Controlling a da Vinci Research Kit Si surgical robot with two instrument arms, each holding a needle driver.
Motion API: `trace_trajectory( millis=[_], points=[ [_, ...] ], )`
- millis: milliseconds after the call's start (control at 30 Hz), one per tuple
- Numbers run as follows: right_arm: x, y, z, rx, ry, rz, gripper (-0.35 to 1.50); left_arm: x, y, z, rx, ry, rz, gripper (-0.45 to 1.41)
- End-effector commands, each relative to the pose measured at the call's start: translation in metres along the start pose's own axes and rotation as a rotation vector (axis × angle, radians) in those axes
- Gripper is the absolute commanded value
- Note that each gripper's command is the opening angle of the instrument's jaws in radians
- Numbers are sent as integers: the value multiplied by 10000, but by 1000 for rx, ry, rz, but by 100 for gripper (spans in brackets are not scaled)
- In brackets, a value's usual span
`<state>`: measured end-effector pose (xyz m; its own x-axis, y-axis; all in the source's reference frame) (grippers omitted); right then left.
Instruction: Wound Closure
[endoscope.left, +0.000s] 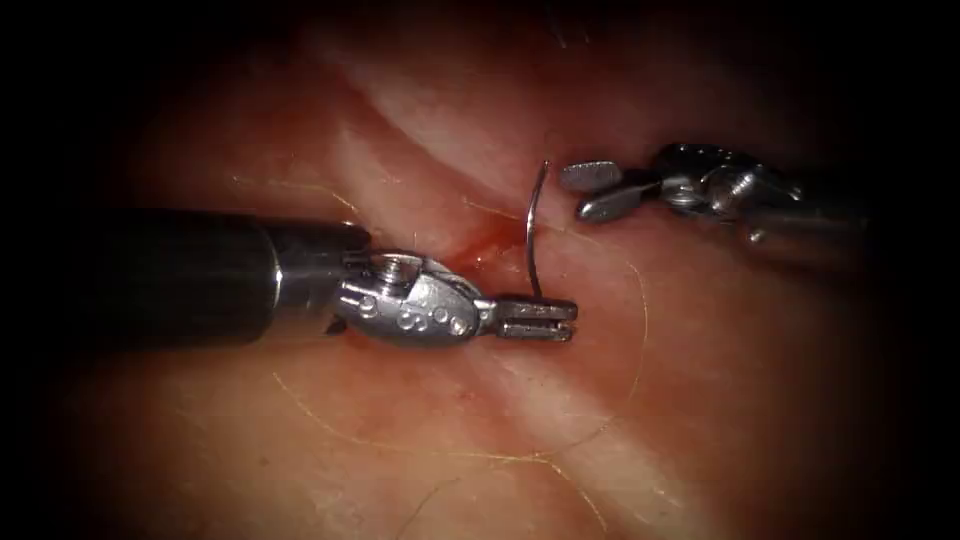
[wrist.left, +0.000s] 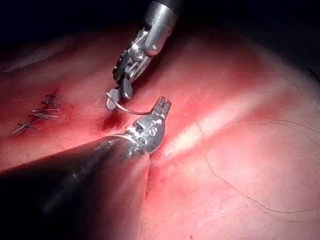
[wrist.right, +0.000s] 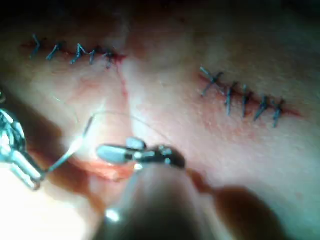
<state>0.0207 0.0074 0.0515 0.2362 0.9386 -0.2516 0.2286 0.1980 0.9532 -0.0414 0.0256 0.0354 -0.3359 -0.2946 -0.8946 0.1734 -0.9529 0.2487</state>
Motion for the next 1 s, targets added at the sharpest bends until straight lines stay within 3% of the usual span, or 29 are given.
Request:
trace_trajectory(
  millis=[33,433,1000],
  points=[
    [7,5,15,18,-5,-1,98,-6,-2,7,7,-10,11,-45],
    [3,-9,29,102,-1,22,88,-24,2,10,12,-111,69,-45],
    [3,-3,54,117,16,78,86,-22,5,11,15,-117,73,-45]
  ],
)
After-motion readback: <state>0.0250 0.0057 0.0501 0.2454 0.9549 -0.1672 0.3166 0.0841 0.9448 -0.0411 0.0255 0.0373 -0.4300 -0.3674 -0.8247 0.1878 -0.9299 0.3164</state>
